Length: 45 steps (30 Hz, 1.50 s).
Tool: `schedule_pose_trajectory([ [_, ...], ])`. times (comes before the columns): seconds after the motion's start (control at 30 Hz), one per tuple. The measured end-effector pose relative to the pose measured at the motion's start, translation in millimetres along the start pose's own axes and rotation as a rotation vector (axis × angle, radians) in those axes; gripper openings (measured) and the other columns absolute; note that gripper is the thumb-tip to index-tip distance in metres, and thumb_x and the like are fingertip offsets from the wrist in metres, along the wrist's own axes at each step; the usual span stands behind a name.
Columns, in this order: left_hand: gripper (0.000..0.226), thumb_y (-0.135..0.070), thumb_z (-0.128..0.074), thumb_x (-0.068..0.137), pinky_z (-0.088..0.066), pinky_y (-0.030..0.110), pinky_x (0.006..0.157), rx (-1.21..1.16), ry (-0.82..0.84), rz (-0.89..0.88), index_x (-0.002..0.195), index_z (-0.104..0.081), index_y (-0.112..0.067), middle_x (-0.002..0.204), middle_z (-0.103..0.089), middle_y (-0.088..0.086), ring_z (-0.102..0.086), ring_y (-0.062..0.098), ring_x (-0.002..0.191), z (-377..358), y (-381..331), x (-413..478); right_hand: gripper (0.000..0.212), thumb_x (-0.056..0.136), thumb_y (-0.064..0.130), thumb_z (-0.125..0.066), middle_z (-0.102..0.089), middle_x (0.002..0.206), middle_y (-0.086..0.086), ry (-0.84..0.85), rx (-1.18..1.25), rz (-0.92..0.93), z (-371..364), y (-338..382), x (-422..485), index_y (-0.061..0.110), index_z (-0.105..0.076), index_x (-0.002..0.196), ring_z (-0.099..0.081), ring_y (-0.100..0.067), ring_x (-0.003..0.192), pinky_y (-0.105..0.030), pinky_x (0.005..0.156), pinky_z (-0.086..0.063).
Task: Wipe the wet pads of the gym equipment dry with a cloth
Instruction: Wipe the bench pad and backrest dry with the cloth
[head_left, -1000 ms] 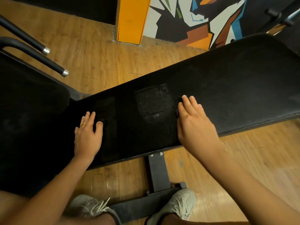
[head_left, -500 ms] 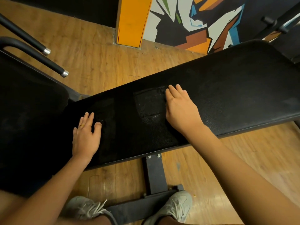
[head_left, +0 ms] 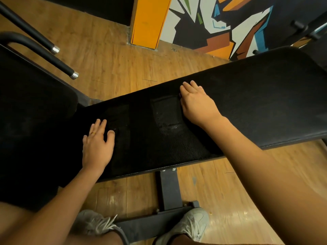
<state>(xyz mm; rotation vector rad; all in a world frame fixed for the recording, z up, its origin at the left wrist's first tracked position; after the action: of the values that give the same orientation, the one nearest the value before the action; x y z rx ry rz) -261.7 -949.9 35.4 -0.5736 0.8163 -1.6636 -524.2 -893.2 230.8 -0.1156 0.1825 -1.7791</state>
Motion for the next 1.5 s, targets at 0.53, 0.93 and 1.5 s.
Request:
schedule_pose_trajectory([
  [0.53,0.058,-0.039,-0.039,0.107,-0.019,0.033,0.123,-0.304,0.248,-0.251,0.16,-0.026,-0.017,0.165,-0.028,0.001,-0.024,0.016,0.152,-17.6,-241.9,-7.2,0.081,0.095,0.065,-0.02,-0.029,0.164,-0.005,0.055,-0.05,0.031,41.6,-90.8,-108.4,0.014,-0.033,0.157,-0.018,-0.022,0.154,-0.043,0.124,-0.006],
  [0.93,0.061,-0.026,-0.031,0.11,-0.004,0.044,0.126,-0.109,0.218,-0.171,0.16,-0.004,-0.003,0.169,0.001,0.017,0.01,0.029,0.155,-83.0,-303.2,3.3,0.067,0.097,0.051,-0.032,-0.045,0.155,-0.01,-0.059,-0.174,0.09,31.4,-82.6,-104.9,0.01,-0.05,0.147,-0.037,-0.028,0.147,-0.052,0.119,-0.025],
  [1.5,0.061,-0.034,-0.03,0.11,-0.001,0.028,0.119,0.007,0.476,-0.629,0.162,-0.001,-0.021,0.168,0.014,-0.009,0.017,0.004,0.152,-63.4,-261.4,-33.7,0.067,0.097,0.051,-0.033,-0.047,0.154,-0.011,-0.071,-0.175,0.087,30.3,-83.3,-105.3,0.009,-0.052,0.145,-0.039,-0.027,0.146,-0.05,0.118,-0.024],
])
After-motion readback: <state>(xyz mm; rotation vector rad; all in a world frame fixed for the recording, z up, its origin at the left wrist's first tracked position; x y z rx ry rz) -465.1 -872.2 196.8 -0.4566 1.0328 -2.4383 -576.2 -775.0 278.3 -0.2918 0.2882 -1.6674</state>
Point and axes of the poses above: each hand's wrist, its own x-axis towards the middle knuckle, its own z-axis out of the back of the hand, y = z × x, the point moved 7 cm from there along x, towards the middle knuckle
